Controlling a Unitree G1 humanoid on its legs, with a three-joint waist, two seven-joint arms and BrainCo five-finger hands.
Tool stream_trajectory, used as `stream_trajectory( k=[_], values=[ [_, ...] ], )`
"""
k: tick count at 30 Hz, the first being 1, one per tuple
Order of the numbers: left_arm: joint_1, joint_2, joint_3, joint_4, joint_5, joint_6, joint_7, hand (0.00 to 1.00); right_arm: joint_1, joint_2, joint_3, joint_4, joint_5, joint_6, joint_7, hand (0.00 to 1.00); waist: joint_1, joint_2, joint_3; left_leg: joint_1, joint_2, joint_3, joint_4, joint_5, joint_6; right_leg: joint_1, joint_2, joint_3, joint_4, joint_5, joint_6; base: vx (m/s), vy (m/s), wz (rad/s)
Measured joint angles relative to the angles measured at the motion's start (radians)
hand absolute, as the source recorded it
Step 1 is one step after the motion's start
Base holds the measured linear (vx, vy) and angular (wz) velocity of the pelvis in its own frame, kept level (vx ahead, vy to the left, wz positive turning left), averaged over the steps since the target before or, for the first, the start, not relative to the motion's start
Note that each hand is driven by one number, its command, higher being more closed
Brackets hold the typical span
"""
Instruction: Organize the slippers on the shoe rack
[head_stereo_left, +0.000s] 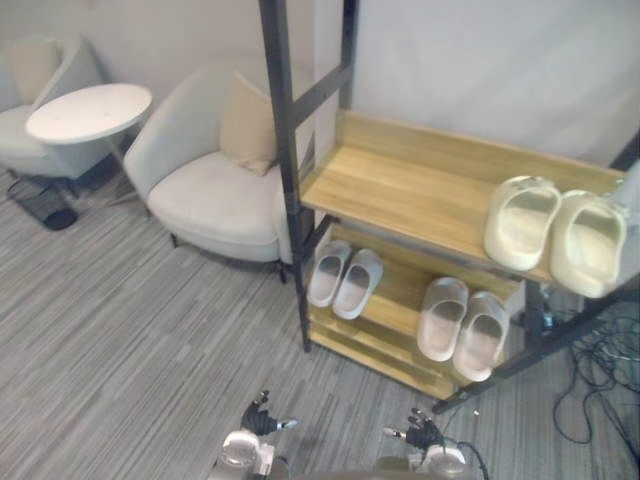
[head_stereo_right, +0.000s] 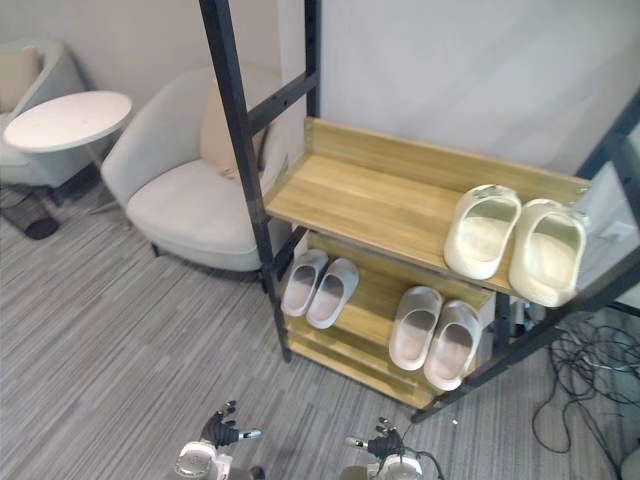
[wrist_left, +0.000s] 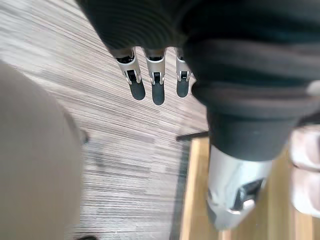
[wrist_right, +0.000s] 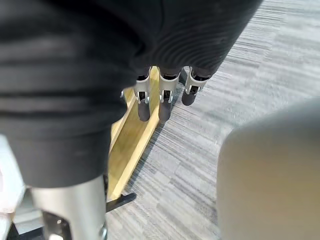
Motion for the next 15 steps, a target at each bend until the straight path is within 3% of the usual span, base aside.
stream_trajectory(
  k=[3, 4, 5, 6, 7, 8, 9, 10, 11, 12, 13, 14, 15],
  values=[
    [-0.006, 0.004, 0.002, -0.007, 0.0, 0.0, -0.008, 0.0, -0.003, 0.001, -0.002, -0.002, 0.003, -0.003, 0.002, 0.0, -0.003, 0.0, 0.003, -0.048, 0.028, 0.049, -0.045, 0.085, 0.005, 0.009, 0.003, -0.084, -0.044, 0.021, -0.021, -0.06, -0.114, 0.86],
    [-0.016, 0.002, 0.0, -0.018, 0.0, 0.0, -0.011, 0.0, -0.008, 0.009, -0.001, -0.003, 0.012, -0.003, 0.001, 0.0, -0.007, -0.007, 0.01, -0.05, 0.051, 0.149, -0.065, 0.097, 0.03, 0.006, 0.001, -0.123, -0.059, 0.033, -0.037, -0.03, -0.037, 0.88],
    [-0.019, 0.001, -0.004, -0.036, 0.001, 0.002, -0.016, 0.0, -0.011, 0.014, -0.003, -0.004, 0.018, -0.003, -0.003, 0.0, -0.009, -0.015, 0.017, -0.098, 0.095, 0.341, 0.038, 0.054, 0.081, 0.0, -0.004, -0.172, -0.059, 0.036, -0.043, -0.02, -0.037, 1.16],
    [-0.02, -0.003, -0.011, -0.045, 0.003, 0.002, -0.018, 0.0, -0.01, 0.015, -0.006, -0.025, 0.017, -0.003, -0.01, 0.0, -0.013, -0.015, 0.027, -0.125, 0.123, 0.474, 0.16, 0.008, 0.111, 0.008, -0.014, -0.217, -0.051, 0.037, -0.044, -0.01, -0.003, 0.97],
    [-0.017, -0.004, -0.012, -0.046, 0.003, 0.002, -0.018, 0.0, -0.01, 0.015, -0.006, -0.034, 0.017, -0.003, -0.012, 0.0, -0.013, -0.013, 0.029, -0.128, 0.13, 0.499, 0.181, 0.005, 0.112, 0.012, -0.014, -0.225, -0.049, 0.037, -0.044, -0.01, 0.005, 1.28],
    [-0.008, -0.009, -0.019, -0.078, 0.006, 0.002, -0.018, 0.0, -0.001, 0.01, -0.011, -0.061, 0.016, -0.002, -0.019, 0.0, -0.017, -0.001, 0.036, -0.155, 0.127, 0.57, 0.201, 0.02, 0.13, 0.022, -0.007, -0.261, -0.044, 0.03, -0.039, -0.06, 0.018, 0.98],
    [-0.003, -0.01, -0.022, -0.089, 0.007, 0.002, -0.018, 0.0, 0.0, 0.013, -0.011, -0.064, 0.016, -0.001, -0.019, 0.0, -0.016, 0.006, 0.037, -0.154, 0.117, 0.564, 0.18, 0.025, 0.127, 0.024, -0.005, -0.26, -0.056, 0.028, -0.041, -0.1, 0.038, 1.55],
    [-0.009, -0.001, -0.023, -0.103, 0.014, 0.001, -0.018, 0.0, 0.009, 0.029, -0.012, -0.077, 0.016, -0.003, -0.019, 0.0, -0.03, -0.021, 0.021, -0.117, 0.054, 0.511, 0.025, 0.072, 0.117, 0.036, -0.022, -0.28, -0.138, 0.044, -0.061, -0.09, 0.076, 1.0],
    [-0.02, 0.005, -0.022, -0.103, 0.015, 0.002, -0.018, 0.0, 0.002, 0.034, -0.016, -0.076, 0.016, -0.004, -0.019, 0.0, -0.035, -0.026, 0.023, -0.125, 0.051, 0.54, 0.055, 0.053, 0.145, 0.04, -0.039, -0.316, -0.151, 0.058, -0.055, -0.06, 0.105, 1.21],
    [-0.02, 0.003, -0.022, -0.099, 0.023, 0.005, -0.017, 0.0, -0.014, 0.048, -0.014, -0.085, 0.016, -0.003, -0.019, 0.0, -0.028, -0.019, 0.026, -0.127, 0.1, 0.661, 0.274, -0.062, 0.162, 0.06, -0.049, -0.354, -0.153, 0.085, -0.026, 0.04, 0.116, 1.13],
    [-0.023, -0.01, -0.028, -0.079, 0.026, 0.006, -0.02, 0.0, -0.01, 0.047, -0.027, -0.102, 0.016, -0.003, -0.021, 0.0, -0.047, 0.014, 0.022, -0.08, 0.105, 0.698, 0.229, -0.1, 0.13, 0.076, -0.034, -0.399, -0.156, 0.092, -0.018, 0.05, 0.101, 1.08],
    [-0.029, -0.012, -0.031, -0.076, 0.028, 0.006, -0.021, 0.0, -0.009, 0.044, -0.034, -0.104, 0.016, -0.002, -0.021, 0.0, -0.051, 0.023, 0.022, -0.075, 0.101, 0.701, 0.212, -0.105, 0.134, 0.079, -0.032, -0.408, -0.155, 0.091, -0.017, 0.05, 0.126, 1.18],
    [-0.048, -0.009, -0.033, -0.064, 0.041, 0.006, -0.024, 0.0, -0.009, 0.064, -0.044, -0.104, 0.016, 0.003, -0.022, 0.0, -0.046, 0.004, 0.025, -0.057, 0.061, 0.683, 0.138, -0.077, 0.151, 0.085, -0.048, -0.416, -0.158, 0.1, -0.016, -0.03, 0.185, 0.77]
  ],
)
